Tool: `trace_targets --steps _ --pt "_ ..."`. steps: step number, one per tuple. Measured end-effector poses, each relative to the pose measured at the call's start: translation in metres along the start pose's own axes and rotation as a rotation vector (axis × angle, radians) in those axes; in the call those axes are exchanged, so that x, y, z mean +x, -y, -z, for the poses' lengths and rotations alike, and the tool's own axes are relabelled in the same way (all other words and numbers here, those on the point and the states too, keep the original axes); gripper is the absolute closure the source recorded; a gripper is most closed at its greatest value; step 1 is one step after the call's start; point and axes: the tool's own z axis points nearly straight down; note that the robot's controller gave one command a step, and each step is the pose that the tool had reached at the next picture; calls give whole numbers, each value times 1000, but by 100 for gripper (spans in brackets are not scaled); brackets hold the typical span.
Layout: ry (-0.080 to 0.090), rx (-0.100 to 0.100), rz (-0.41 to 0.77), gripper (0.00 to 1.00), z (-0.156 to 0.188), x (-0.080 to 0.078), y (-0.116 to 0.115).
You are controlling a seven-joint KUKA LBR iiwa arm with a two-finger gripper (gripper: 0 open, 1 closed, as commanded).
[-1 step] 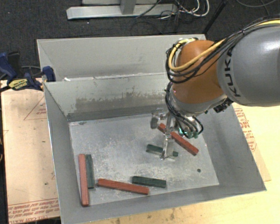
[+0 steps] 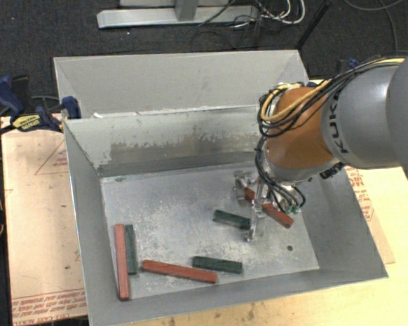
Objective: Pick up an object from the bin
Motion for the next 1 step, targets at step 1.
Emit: trace_targets --steps 1 --pt "-4 -1 3 100 3 1 -3"
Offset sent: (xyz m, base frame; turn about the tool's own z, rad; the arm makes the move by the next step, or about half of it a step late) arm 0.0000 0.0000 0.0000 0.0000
